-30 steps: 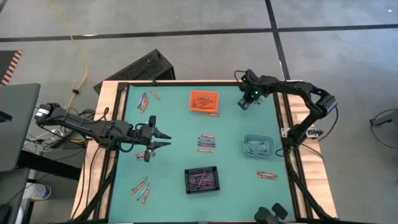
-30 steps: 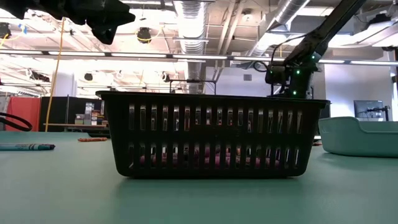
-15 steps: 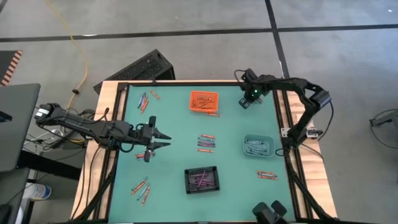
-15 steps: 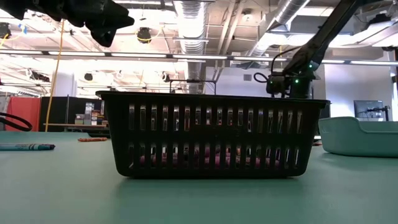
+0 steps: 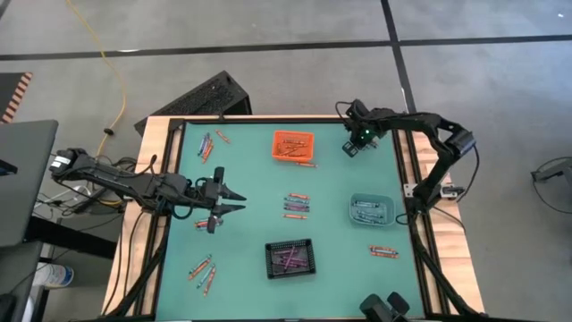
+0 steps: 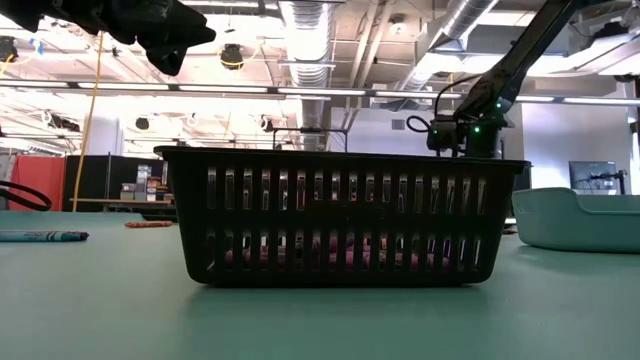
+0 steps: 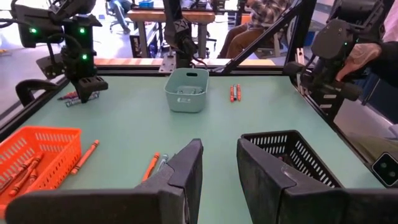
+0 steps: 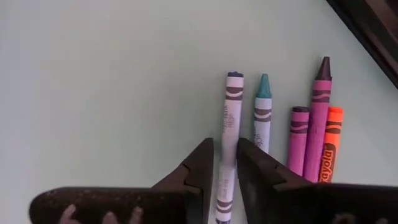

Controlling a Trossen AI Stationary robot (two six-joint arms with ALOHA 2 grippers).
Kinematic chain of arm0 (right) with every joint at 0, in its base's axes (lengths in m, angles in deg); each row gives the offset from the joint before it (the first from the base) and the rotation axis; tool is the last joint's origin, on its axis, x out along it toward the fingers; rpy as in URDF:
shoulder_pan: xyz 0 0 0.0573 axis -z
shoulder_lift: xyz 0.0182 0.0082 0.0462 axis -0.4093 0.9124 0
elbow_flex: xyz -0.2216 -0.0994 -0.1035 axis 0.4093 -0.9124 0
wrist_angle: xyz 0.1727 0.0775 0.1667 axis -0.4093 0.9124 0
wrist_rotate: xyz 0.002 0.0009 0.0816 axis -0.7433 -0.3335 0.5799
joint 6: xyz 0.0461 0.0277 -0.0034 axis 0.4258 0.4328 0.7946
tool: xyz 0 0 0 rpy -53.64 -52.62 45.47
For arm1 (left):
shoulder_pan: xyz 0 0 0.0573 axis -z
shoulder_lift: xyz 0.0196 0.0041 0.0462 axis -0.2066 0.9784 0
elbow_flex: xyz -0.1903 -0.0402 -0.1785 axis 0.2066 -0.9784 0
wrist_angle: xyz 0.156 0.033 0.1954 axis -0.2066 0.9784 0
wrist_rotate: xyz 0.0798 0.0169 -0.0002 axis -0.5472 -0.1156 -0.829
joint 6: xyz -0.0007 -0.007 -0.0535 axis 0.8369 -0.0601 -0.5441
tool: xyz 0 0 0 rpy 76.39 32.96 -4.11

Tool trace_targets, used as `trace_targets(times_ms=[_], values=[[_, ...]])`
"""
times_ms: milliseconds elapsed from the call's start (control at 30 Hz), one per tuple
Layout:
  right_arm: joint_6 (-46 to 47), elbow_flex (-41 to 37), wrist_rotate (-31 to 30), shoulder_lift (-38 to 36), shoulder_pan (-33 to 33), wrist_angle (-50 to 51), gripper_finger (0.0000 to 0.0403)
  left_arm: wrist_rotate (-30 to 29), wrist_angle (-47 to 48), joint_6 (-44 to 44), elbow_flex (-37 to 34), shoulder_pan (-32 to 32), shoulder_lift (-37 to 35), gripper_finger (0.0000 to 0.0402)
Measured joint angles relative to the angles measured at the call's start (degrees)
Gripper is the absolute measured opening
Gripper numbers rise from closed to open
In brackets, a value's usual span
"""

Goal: Sort crayons
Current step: Put the blue crayon into the blue bin

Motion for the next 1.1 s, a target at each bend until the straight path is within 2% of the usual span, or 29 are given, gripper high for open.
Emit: trace_targets(times_ms=[300,567,667,833,1100], values=[[-0.05,-0.07,-1.2,0.04,-0.61,-0.13,0.0009,0.0,0.06,-0.02,0.0,0.01,0.0,0.0088],[0.22,-0.24,-0.49,-1.49,-2.69,-0.92,0.0006,0.0,0.37,0.35,0.0,0.0,0.01,0.0088],[0.86,0.46,1.42,-4.36,-5.45,0.47,0.0006,0.0,0.37,0.74,0.0,0.0,0.44,0.0088],[2.29,2.72,-0.01,-10.93,-10.92,6.58,0.0005,0.0,0.34,0.79,0.02,0.01,1.7,0.0088],[10.14,4.72,-0.51,-21.64,-27.69,17.34,0.0005,0.02,0.38,0.76,0.04,0.0,4.86,0.0088]])
